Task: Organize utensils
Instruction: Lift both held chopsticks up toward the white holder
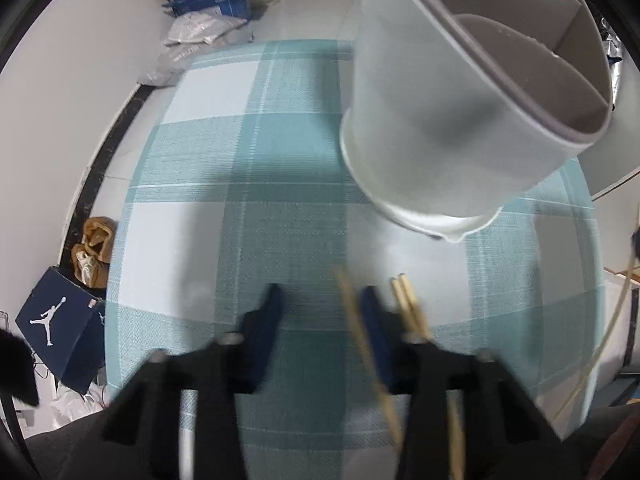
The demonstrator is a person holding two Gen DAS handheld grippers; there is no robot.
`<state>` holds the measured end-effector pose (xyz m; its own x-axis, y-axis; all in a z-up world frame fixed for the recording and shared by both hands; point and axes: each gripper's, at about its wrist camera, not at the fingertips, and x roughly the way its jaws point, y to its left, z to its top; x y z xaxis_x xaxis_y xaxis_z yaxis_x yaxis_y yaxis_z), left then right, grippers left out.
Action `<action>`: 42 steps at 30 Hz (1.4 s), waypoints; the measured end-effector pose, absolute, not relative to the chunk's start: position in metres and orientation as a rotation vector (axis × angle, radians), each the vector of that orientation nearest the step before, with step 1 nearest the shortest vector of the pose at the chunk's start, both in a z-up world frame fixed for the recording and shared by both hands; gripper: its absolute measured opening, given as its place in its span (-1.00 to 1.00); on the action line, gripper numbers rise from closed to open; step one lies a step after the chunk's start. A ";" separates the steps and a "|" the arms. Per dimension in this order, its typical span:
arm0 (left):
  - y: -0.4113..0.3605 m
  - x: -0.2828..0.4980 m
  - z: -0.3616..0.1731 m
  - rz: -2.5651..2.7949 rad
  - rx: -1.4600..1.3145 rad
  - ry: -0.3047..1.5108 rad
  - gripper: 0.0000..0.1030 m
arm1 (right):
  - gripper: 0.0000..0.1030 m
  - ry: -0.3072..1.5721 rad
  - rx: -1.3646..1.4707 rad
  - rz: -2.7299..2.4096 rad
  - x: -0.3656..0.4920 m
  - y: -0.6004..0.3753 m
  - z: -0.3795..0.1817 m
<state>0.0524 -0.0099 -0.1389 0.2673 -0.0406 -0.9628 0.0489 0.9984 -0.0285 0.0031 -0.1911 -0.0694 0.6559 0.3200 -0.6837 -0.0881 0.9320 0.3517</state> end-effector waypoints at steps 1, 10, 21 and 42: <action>-0.011 0.054 -0.139 -0.057 0.008 1.307 -0.62 | -0.91 0.823 0.297 0.237 0.003 -0.191 -0.070; 0.004 0.064 -0.133 -0.067 -0.110 1.271 -0.96 | -0.91 0.796 0.263 0.239 -0.003 -0.183 -0.066; 0.014 0.028 -0.064 -0.150 -0.158 0.954 -0.98 | -0.91 0.615 0.203 0.249 -0.035 -0.165 -0.031; 0.021 -0.013 -0.027 -0.252 -0.182 0.833 -0.98 | -0.91 0.557 0.166 0.229 -0.072 -0.138 -0.024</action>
